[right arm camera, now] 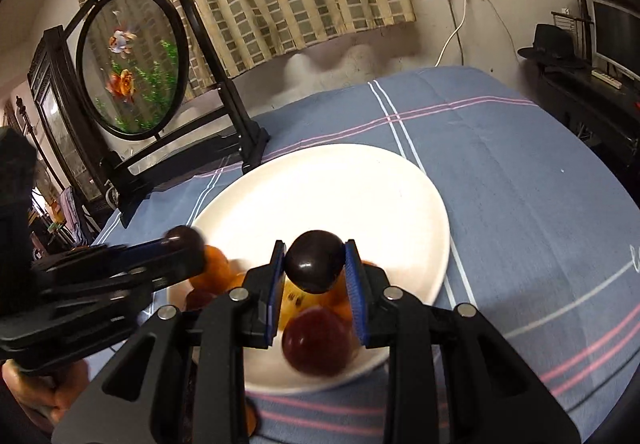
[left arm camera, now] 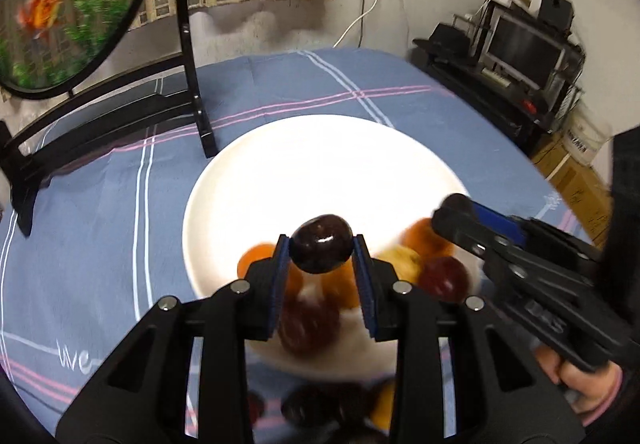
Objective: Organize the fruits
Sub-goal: 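Drop both dark plums onto the white plate by opening both tools, then grasp another dark purple plum from the pile with the right tool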
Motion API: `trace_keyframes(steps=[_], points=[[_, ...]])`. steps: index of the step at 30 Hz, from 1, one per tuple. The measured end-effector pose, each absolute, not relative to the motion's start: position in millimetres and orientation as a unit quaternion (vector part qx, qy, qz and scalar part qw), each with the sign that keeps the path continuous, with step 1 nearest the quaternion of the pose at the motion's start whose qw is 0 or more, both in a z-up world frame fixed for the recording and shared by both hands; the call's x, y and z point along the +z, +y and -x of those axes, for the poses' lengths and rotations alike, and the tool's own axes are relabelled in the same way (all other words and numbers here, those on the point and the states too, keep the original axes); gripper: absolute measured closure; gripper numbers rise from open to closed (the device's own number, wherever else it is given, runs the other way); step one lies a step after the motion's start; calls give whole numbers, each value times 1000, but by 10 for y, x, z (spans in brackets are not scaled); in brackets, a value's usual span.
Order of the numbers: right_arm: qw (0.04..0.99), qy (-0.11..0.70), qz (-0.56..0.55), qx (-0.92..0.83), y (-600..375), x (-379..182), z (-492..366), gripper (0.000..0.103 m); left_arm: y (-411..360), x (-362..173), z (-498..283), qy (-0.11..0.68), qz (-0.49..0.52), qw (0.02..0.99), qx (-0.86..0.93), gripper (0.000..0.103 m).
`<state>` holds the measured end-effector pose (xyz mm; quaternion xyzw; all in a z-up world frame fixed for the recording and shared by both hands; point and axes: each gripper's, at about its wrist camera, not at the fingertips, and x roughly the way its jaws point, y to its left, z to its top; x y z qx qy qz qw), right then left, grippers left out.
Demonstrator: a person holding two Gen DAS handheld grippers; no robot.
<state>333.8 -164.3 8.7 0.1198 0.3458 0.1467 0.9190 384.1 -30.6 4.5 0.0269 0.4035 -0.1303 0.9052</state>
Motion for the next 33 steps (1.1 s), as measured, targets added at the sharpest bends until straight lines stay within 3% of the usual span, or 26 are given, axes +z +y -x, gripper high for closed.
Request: trace_keyframes(steps=[1,2,4,8,13,17,24,33], points=[[919,348,-116,143,-1646,99,-3323,65,-315,29,-3898,407,-30,905,-120,67],[918,354,-113,139,-1650,114,-3327,65,-293,20,-3900,407,-28,905,-116,47],[914,357,-126,147,-1687,182,-3302,65,-234,94,-3804,390,-26,914,-107,30],[916,344,-122,169,-1629,383,-3079,63,-89,283,-3436,354,-40,931,-79,9],[906,361,-84,206,-1393,344,-2715,62,264,328,-2855,338,-28,940,-37,2],[879,404,-51,248,-1219,167,-2362,63,607,98,-2404,321,17,947,7,2],[842,464,-54,271,-1077,-139,-2003,63,959,58,-2300,341,65,936,55,2],[827,480,-29,290,-930,-226,-1915,62,1075,-22,-2324,356,79,928,72,2]])
